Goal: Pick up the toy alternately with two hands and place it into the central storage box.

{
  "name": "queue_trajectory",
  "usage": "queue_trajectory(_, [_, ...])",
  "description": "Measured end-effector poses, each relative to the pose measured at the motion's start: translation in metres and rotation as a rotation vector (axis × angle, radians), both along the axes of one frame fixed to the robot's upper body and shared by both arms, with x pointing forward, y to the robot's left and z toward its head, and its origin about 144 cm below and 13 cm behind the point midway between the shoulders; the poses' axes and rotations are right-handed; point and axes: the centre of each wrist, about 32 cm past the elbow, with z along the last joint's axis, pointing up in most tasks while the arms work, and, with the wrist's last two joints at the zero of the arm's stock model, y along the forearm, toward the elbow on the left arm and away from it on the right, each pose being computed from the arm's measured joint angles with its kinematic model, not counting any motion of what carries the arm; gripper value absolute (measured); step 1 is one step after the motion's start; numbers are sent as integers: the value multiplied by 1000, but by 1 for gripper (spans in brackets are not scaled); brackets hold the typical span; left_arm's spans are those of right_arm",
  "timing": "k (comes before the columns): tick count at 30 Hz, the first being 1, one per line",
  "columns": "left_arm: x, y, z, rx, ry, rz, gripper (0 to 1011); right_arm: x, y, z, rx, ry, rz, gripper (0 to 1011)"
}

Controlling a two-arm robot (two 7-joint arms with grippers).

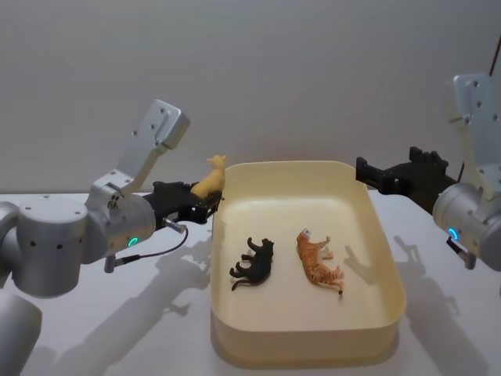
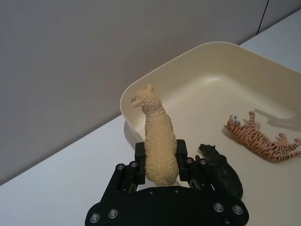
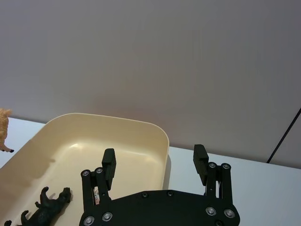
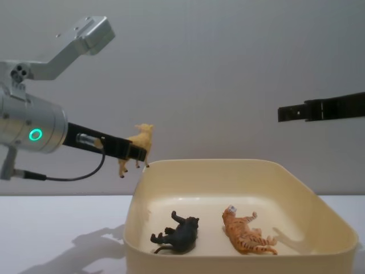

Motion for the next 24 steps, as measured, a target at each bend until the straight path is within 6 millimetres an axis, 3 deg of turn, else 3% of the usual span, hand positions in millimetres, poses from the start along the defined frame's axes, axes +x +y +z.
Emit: queue_trajectory(24, [15, -25, -4, 12, 16, -80, 352, 0, 0, 0, 0, 0, 0, 1001])
